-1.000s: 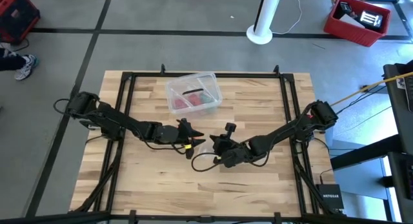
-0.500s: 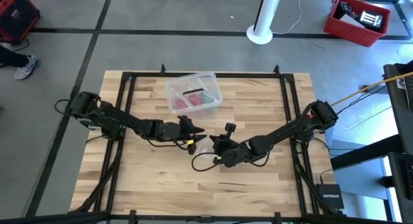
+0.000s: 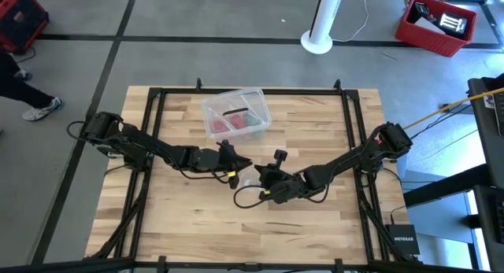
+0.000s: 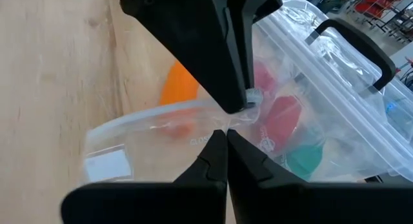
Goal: Roll bandage
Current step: Open the transparent zip bag
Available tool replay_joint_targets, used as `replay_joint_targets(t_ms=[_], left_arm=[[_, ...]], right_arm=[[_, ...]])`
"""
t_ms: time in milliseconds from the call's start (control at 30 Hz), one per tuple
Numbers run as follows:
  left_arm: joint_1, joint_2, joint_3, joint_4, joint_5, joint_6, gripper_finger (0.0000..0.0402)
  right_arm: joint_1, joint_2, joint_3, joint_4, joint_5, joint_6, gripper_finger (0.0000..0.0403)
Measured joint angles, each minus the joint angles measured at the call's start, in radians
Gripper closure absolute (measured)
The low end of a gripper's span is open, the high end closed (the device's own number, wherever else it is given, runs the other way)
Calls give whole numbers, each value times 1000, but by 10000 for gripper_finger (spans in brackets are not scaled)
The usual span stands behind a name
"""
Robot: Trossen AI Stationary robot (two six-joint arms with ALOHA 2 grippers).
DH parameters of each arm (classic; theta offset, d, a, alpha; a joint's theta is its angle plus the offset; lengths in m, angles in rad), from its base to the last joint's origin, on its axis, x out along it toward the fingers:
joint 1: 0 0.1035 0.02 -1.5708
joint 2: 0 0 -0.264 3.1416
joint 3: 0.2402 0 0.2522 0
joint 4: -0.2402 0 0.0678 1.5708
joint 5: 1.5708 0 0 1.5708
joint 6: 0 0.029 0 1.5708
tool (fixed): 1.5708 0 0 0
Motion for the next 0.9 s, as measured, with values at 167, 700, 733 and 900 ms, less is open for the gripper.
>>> replay_joint_targets(t_ms=[167,700,733,900], left_arm=[[0,0,0,-7,12,0,387],[-43,-1,0,-80,67,0,380],[-48,-1,0,-81,67,0,378],[-61,15,0,-83,67,0,373]], right_arm=[[0,0,0,1,-1,-1,401],[0,0,0,8,-8,-2,401],[-2,0,0,8,-9,-2,401],[-8,0,0,13,-8,0,401]])
